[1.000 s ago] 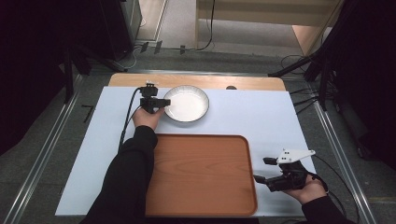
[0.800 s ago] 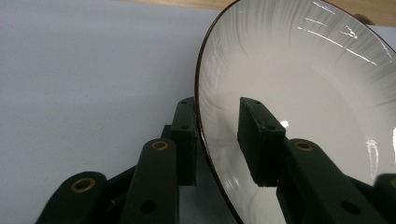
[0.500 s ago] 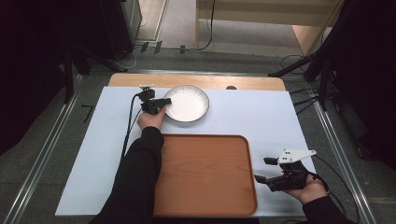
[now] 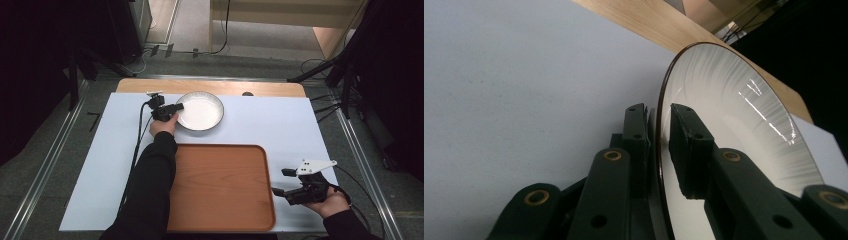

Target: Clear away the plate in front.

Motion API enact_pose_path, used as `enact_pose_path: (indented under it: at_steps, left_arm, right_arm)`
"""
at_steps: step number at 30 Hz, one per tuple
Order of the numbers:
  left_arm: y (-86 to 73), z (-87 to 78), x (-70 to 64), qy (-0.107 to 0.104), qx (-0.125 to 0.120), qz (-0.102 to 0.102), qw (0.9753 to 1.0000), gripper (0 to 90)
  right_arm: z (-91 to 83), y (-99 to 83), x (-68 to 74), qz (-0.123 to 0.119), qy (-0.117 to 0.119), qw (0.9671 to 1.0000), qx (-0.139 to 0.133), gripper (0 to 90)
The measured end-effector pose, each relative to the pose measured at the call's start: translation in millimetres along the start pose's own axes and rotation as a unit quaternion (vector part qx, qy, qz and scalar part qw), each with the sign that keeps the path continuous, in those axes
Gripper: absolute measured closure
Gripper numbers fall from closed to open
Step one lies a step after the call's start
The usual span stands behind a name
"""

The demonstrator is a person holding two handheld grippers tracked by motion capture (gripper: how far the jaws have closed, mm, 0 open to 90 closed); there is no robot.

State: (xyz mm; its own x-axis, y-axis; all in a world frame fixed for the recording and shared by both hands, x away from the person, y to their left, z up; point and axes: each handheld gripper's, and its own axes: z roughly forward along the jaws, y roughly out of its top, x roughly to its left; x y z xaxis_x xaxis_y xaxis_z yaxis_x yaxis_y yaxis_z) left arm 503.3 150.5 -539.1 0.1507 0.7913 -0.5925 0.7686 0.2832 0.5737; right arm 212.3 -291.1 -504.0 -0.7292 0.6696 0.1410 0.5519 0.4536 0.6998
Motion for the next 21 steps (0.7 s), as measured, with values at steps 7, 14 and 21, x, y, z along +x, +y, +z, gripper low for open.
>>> enact_pose_path:
  at_steps: [7, 14, 21]
  left_arm:
    - [0.4, -0.1, 1.0, -0.002, -0.004, -0.014, 0.9999, 80.6]
    - [3.1, -1.8, 7.0, -0.024, 0.008, -0.044, 0.9987, 83.7]
    - [4.9, -4.2, 7.5, -0.036, 0.022, -0.058, 0.9974, 84.9]
  right_arm:
    - [0.3, 0.0, 0.7, 0.002, -0.002, 1.0, 0.005, 22.6]
    - [0.8, -1.0, 0.8, -0.003, -0.004, 1.0, 0.008, 22.6]
    - [0.4, -1.3, 1.0, -0.002, -0.005, 1.0, 0.008, 22.6]
